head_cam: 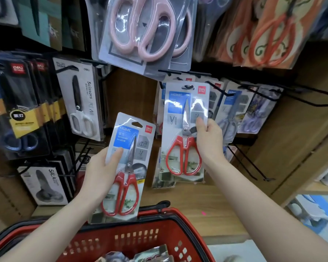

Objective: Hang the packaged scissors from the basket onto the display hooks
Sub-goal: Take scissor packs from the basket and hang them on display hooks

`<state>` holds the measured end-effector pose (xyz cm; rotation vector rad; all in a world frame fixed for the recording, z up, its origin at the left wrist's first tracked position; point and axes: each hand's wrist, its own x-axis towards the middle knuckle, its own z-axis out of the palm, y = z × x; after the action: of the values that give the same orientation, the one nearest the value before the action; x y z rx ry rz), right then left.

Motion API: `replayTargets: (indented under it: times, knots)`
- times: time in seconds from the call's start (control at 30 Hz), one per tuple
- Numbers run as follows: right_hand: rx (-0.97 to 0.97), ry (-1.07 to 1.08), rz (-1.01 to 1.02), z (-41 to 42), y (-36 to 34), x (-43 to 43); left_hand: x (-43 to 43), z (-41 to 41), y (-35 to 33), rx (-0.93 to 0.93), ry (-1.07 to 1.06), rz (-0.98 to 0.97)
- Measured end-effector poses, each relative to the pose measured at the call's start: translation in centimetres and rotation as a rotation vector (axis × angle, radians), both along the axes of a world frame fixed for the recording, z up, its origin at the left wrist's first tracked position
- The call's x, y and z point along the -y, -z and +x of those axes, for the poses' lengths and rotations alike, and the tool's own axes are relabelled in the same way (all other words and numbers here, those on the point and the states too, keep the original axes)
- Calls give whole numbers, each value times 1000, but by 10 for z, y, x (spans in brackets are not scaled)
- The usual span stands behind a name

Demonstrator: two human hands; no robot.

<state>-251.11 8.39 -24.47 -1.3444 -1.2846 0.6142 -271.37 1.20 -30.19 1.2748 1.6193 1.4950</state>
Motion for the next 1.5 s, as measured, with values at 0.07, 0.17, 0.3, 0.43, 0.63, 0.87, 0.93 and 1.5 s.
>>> replayTargets:
  times: [0.07,0.17,0.3,0.43,0.63,0.87,0.93,1.5]
  knots:
    - [8,3,-20,-3,-2,-12,1,0,-2,11,2,-2]
    - [-22,6,-49,-10,-2,-35,1,-1,-5,26,-15,1]
    - [-6,42,-138,-18,0,-62,5,-5,-7,14,-24,11]
    - [32,75,-225,-22,-1,-81,7,-10,-9,-1,-24,19]
    - [136,54,-385,-12,-16,-92,10,-9,-12,43,3,18]
    - [233,-166,-206,-26,-10,-15,23,2,-16,81,41,47]
    - [173,-442,-254,-28,-6,23,28,8,-14,81,88,63]
    - [-101,-218,-24,27,-25,40,-19,34,-25,-315,254,193]
